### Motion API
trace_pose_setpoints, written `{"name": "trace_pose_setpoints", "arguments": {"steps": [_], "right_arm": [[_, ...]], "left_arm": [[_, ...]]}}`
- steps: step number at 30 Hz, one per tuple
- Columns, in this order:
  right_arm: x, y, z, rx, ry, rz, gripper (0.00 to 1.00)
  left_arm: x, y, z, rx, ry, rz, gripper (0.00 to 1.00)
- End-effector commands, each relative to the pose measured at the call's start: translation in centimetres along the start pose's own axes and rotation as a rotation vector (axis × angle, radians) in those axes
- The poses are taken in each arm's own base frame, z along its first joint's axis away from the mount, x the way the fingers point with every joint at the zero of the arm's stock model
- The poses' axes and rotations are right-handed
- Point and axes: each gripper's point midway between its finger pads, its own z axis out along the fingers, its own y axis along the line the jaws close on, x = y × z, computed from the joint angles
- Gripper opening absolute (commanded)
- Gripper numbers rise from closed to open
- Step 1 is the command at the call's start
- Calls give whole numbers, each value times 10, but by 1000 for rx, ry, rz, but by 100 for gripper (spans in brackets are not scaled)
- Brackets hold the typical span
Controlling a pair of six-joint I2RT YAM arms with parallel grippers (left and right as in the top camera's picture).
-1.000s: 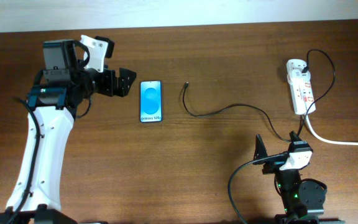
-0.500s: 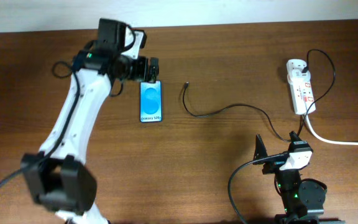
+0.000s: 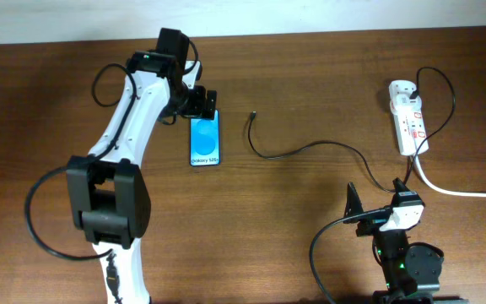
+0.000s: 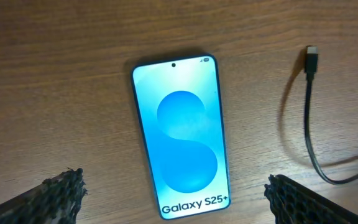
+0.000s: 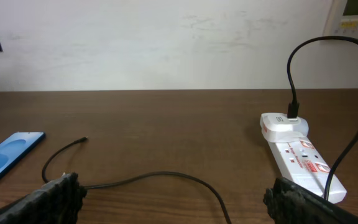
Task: Plug charger to phone and switch on socket
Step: 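Reach the left gripper forward over the blue phone, then lower the left gripper and close it on the phone's top edge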
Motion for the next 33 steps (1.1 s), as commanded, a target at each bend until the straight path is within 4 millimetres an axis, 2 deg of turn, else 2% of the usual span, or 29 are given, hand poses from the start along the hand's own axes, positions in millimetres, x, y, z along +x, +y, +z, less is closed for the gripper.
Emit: {"name": "trace_pose_setpoints", "arguments": {"steps": [1, 7, 16, 25, 33], "right_arm": [[2, 1, 0, -4, 3, 5, 98], [2, 1, 0, -4, 3, 5, 99], [2, 1, 0, -4, 3, 5, 98], [2, 1, 0, -4, 3, 5, 98], [2, 1, 0, -4, 3, 5, 98]], "left_arm": [[3, -4, 23, 8, 43, -25, 99], [7, -4, 51, 6, 79, -34, 99], [18, -3, 81, -5, 133, -30, 99], [21, 0, 86, -65, 137, 9, 99], [29, -3, 91, -53, 157, -69, 99]]}}
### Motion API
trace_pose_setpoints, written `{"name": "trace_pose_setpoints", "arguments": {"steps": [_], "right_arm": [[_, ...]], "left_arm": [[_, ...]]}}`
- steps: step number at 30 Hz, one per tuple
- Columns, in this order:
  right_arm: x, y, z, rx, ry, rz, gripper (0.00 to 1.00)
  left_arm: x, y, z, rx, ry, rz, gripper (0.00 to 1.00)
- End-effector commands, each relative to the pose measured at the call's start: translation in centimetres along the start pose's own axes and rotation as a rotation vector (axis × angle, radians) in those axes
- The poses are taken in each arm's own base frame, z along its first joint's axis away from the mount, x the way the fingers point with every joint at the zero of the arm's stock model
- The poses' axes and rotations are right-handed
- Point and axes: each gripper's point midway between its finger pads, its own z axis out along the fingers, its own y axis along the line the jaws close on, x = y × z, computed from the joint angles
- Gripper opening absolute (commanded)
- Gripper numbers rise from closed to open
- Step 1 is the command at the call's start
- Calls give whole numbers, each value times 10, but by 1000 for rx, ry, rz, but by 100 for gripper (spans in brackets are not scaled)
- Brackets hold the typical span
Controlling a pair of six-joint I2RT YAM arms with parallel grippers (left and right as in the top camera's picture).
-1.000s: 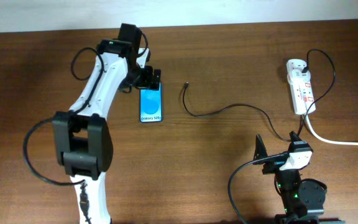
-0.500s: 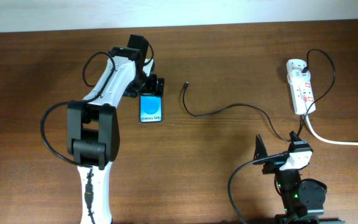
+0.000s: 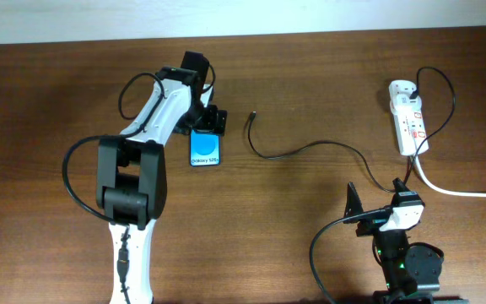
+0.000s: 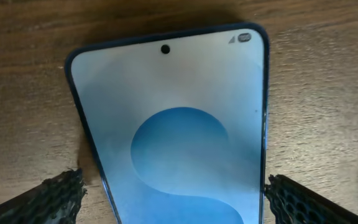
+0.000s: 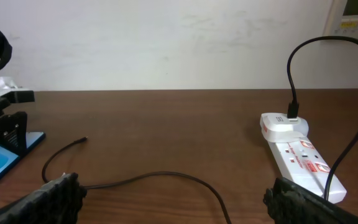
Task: Plug charger to phone and switch on socket
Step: 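Lower the left gripper and close it on the phone's top edge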
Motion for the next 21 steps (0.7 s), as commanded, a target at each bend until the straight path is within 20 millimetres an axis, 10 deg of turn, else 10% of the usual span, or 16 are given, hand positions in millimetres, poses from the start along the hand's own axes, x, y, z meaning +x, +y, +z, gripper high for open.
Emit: {"name": "trace_pose_setpoints", "arguments": {"steps": [1, 13, 21], "right_arm": [[2, 1, 0, -4, 3, 5, 98], [2, 1, 0, -4, 3, 5, 98], [2, 1, 0, -4, 3, 5, 98]], "left_arm": [[6, -4, 7, 15, 22, -51, 99], [26, -5, 24, -17, 74, -57, 98], [23, -5, 25, -15, 62, -57, 78]]}}
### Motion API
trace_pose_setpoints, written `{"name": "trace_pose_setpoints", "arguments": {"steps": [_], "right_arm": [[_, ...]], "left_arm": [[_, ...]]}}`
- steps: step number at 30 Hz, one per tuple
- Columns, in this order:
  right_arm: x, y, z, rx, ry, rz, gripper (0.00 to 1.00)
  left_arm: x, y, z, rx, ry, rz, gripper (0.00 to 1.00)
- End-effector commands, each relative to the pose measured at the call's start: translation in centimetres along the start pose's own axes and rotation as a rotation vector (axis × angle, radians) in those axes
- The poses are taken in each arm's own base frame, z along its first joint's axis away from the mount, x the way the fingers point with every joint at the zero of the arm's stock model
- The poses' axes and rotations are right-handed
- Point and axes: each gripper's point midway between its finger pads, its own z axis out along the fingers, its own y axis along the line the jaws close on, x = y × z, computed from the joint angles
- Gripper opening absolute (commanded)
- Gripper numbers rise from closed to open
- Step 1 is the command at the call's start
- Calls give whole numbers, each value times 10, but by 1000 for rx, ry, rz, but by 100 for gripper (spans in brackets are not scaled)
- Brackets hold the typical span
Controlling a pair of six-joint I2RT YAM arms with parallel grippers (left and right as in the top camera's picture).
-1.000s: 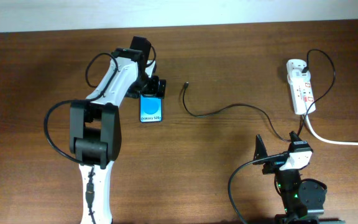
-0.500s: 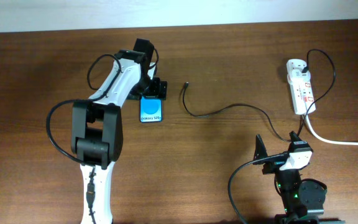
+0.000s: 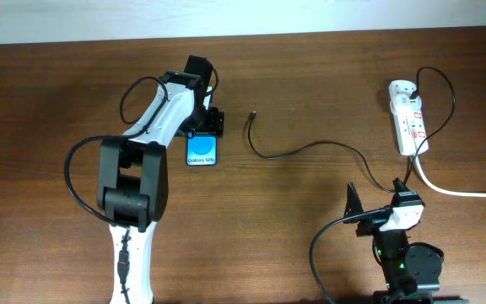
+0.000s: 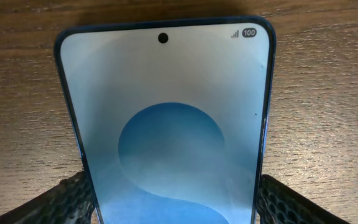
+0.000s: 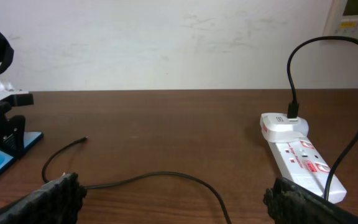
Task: Plug charger to phone and switch on socket
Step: 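Lower the left gripper and close it on the phone's top edge, then lift the phone with the left gripper and tilt it upright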
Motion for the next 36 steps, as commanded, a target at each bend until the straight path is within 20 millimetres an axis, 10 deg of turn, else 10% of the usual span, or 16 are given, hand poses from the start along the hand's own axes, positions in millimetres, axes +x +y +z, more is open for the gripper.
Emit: {"name": "trace_pose_setpoints", "arguments": {"steps": [1, 8, 19, 27, 36], "right_arm": [[2, 1, 0, -4, 3, 5, 98], [2, 1, 0, -4, 3, 5, 98], [2, 1, 0, -4, 3, 5, 98], [2, 1, 0, -4, 3, 5, 98], [2, 1, 0, -4, 3, 5, 98]], "left_arm": [[19, -5, 18, 26, 69, -11, 76], [10, -7, 8, 31, 50, -10, 79], [-31, -17, -66, 56, -57, -6, 77], [-32, -46, -79, 224, -52, -1, 0], [-17, -61, -83, 314, 71, -328, 0]]}}
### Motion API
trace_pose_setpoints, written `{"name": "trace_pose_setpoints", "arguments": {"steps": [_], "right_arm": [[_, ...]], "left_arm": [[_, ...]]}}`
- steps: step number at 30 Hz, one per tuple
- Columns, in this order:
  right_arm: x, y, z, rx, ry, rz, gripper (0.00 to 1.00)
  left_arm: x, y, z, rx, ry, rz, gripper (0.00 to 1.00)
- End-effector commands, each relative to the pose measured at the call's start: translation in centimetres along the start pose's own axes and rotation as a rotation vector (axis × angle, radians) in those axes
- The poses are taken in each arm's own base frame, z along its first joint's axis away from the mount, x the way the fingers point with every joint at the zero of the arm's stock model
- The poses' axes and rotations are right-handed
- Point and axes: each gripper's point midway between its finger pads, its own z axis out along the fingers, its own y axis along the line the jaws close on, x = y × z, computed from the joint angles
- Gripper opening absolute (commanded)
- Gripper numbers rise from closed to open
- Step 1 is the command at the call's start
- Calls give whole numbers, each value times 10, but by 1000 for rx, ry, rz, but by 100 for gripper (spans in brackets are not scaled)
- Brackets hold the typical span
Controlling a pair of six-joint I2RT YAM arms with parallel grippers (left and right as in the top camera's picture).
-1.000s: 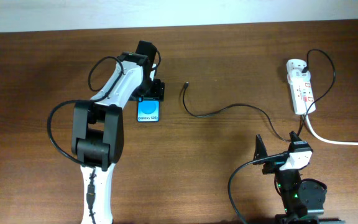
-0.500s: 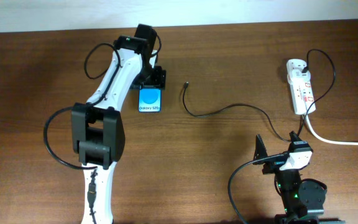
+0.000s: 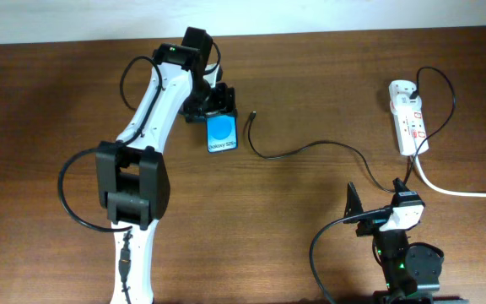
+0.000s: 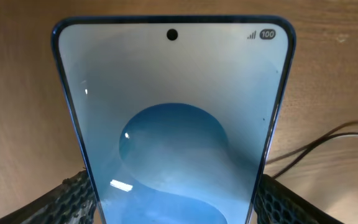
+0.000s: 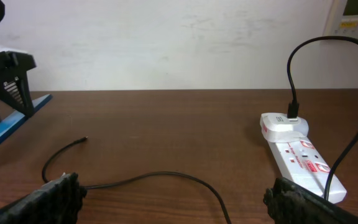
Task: Plug charger to phone and switch on socket
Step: 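Lift the phone with the left gripper and tilt it upright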
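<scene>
My left gripper (image 3: 215, 108) is shut on the blue-screened phone (image 3: 222, 135), pads pressing both long edges (image 4: 173, 124). The phone (image 5: 10, 124) hangs tilted above the table. Just to its right lies the black charger cable's free plug (image 3: 252, 114). The cable (image 3: 310, 145) runs across the table to the white adapter (image 3: 401, 87) plugged into the white power strip (image 3: 407, 118). My right gripper (image 3: 375, 192) stands open near the front edge (image 5: 176, 199), with nothing between its fingers; the cable (image 5: 160, 177) lies beyond it.
A thick white mains lead (image 3: 454, 190) leaves the power strip (image 5: 300, 162) toward the right edge. A pale wall (image 5: 166, 43) stands behind the far table edge.
The left gripper, shut on the phone then as now, has lifted it off the table and carried it right, close to the cable's free plug. The right arm has not moved.
The left gripper hung open above the phone lying flat on the table. It was then low around the phone's upper end, then shut on its edges with the phone slightly shifted. Now the phone is held aloft beside the plug.
</scene>
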Motion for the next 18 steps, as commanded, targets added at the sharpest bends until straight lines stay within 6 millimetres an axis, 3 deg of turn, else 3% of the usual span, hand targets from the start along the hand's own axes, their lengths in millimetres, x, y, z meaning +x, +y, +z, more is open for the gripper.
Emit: {"name": "trace_pose_setpoints", "arguments": {"steps": [1, 9, 13, 16, 18], "right_arm": [[2, 1, 0, -4, 3, 5, 98], [2, 1, 0, -4, 3, 5, 98], [2, 1, 0, -4, 3, 5, 98], [2, 1, 0, -4, 3, 5, 98], [2, 1, 0, -4, 3, 5, 98]], "left_arm": [[6, -9, -7, 32, 34, -280, 0], [33, -56, -20, 310, 222, -326, 0], [30, -56, -26, 358, 239, -371, 0], [36, -49, -30, 328, 309, -596, 0], [42, -59, -39, 394, 386, -675, 0]]}}
